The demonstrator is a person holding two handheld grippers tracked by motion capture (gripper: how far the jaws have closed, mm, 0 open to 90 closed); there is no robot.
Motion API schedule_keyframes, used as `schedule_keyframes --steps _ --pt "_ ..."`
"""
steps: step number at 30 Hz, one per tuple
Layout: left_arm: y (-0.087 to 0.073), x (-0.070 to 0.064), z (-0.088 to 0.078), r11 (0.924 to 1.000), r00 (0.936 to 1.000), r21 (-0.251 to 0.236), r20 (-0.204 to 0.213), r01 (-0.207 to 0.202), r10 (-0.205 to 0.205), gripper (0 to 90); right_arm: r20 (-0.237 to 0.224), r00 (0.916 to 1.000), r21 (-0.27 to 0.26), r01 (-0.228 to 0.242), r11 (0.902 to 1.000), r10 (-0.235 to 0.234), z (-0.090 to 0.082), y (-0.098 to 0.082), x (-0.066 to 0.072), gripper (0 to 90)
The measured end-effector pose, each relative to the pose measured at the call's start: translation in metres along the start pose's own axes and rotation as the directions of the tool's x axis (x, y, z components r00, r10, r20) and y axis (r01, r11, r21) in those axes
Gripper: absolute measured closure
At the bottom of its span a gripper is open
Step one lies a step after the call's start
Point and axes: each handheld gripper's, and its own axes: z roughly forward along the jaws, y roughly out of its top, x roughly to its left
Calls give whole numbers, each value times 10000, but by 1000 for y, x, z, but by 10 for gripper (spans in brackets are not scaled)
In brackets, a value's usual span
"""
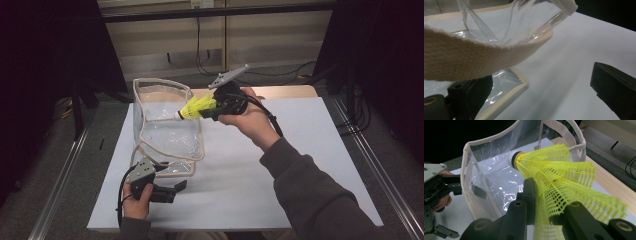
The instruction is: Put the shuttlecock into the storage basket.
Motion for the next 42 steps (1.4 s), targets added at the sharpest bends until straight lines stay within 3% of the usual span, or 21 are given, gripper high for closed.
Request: schedule_keyframes --steps 14,42 --pt "0 0 0 10000 10000 -84 1 31 -31 41 -81 9996 386 258 9989 -255 20 6 10 791" --pt "0 0 1 10000 10000 -22 23 -32 32 41 -126 9989 747 459 9962 -451 50 12 16 789"
